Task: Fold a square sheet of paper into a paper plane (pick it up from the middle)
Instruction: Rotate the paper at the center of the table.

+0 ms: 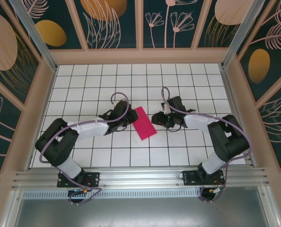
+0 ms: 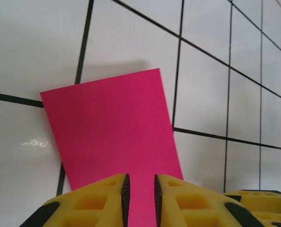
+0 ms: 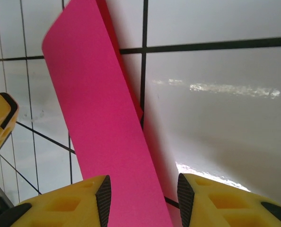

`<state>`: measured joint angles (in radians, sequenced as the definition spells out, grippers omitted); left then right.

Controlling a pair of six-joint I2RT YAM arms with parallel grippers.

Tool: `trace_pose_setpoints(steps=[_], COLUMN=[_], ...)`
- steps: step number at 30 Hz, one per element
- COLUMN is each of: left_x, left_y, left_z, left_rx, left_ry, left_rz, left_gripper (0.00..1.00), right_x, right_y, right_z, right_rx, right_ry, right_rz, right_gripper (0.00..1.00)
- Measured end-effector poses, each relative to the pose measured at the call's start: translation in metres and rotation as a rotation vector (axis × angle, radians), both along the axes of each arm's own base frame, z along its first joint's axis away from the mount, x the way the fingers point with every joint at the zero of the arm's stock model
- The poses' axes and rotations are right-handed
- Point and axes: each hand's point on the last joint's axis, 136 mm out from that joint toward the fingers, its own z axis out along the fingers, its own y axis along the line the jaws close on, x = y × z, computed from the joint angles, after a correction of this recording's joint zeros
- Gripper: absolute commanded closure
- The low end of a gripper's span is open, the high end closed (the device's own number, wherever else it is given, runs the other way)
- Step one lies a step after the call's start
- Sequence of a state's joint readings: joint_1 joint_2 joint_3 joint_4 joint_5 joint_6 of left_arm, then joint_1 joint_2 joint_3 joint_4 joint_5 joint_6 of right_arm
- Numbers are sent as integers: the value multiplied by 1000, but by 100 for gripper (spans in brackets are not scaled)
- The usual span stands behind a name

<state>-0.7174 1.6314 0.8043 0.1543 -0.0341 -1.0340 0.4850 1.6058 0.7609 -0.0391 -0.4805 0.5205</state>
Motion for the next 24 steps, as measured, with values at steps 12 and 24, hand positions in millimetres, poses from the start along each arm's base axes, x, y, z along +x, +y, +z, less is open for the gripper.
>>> trace_pose_setpoints(steps=[12, 24], left_x=[-2, -4], left_y=[4, 6], left_z=[-29, -45], left_rx=[37, 69], left_ry=[62, 88], left_rz=[15, 16], left_gripper=[66, 61], right_x=[-6, -38], right_y=[15, 13], right_z=[-9, -15], right_rx=[72, 113], right_ry=[39, 83], right_rz=[74, 95], right_gripper=[60, 62])
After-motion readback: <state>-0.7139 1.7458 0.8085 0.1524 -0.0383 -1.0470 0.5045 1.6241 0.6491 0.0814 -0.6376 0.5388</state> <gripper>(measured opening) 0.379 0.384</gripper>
